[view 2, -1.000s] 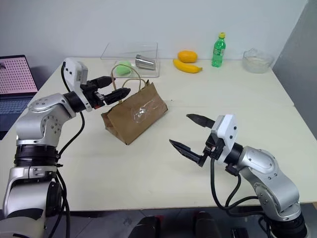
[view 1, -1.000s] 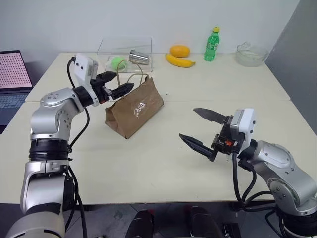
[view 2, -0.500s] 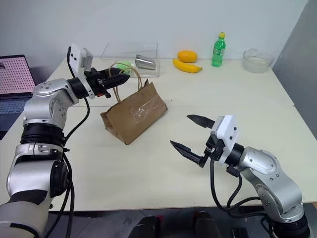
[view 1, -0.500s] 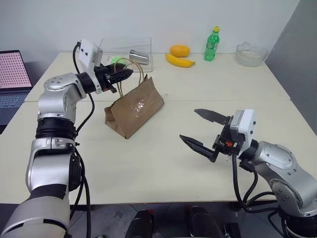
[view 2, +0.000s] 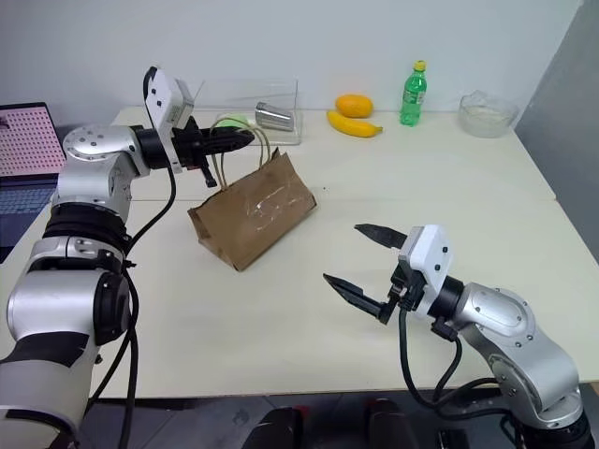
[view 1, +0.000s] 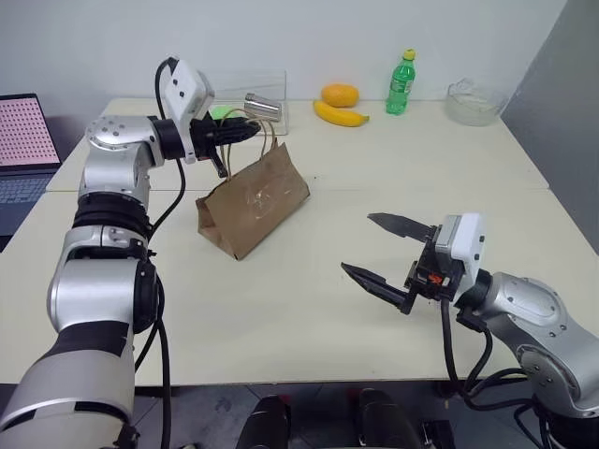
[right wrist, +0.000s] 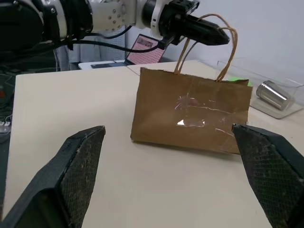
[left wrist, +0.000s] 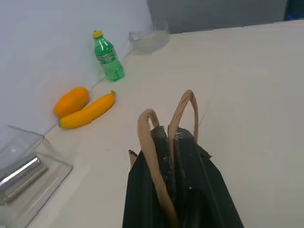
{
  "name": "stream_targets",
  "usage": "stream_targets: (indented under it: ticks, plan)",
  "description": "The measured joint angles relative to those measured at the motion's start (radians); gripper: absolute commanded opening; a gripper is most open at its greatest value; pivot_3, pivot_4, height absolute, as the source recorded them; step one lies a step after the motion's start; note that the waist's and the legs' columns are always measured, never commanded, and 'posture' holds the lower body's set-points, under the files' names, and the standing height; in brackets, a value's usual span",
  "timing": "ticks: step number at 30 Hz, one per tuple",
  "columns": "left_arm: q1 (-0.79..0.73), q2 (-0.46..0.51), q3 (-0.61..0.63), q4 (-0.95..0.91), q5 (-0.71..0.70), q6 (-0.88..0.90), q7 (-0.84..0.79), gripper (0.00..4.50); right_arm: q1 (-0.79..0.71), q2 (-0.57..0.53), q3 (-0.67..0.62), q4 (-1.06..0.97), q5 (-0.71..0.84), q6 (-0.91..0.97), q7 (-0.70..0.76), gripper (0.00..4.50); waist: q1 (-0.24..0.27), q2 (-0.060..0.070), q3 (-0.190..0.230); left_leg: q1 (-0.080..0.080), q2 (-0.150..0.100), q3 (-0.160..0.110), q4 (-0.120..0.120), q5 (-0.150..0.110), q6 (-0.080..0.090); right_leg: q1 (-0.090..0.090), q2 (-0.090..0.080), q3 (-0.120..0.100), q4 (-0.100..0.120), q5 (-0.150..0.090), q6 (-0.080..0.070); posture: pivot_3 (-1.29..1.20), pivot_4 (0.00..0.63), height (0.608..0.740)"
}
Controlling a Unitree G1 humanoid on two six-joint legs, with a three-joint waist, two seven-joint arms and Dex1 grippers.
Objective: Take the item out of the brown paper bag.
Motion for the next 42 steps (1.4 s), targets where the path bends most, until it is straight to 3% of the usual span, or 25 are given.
stream_targets:
  ticks: [9, 18, 30, 42]
  plan:
    - [-0.151, -0.052, -0.023, 0.171, 0.094, -0.223, -0.064, 0.04, 0.059, -0.021, -0.065, -0.037, 0.023, 0.004, -0.004, 4.50, 0.000, -0.003, 0.002, -0.001, 0.000, 0.000, 0.000, 0.000, 0.000, 0.000, 0.000, 0.000, 0.000, 0.000, 0.001, 0.00, 0.150, 0.740]
    - [-0.195, -0.122, -0.049, 0.248, 0.214, -0.555, 0.061, 0.04, 0.104, -0.021, -0.108, -0.086, 0.031, -0.004, -0.036, 4.50, 0.000, -0.007, 0.004, -0.001, 0.000, 0.000, 0.001, 0.000, 0.000, 0.000, 0.000, 0.000, 0.001, 0.000, 0.001, 0.00, 0.150, 0.740]
    - [-0.214, -0.209, -0.049, 0.291, 0.260, -0.542, 0.213, 0.04, 0.197, -0.005, -0.157, -0.136, 0.008, 0.006, -0.159, 4.50, -0.001, -0.007, 0.005, -0.001, -0.001, 0.000, 0.001, 0.000, 0.000, -0.001, 0.000, 0.001, 0.001, 0.000, 0.001, 0.00, 0.150, 0.740]
    - [-0.210, -0.246, -0.054, 0.300, 0.286, -0.577, 0.214, 0.04, 0.245, 0.016, -0.156, -0.185, -0.030, 0.000, -0.206, 4.50, 0.000, -0.008, 0.005, -0.001, -0.001, 0.000, 0.001, 0.000, 0.000, 0.000, 0.000, 0.001, 0.002, 0.000, 0.001, 0.00, 0.150, 0.740]
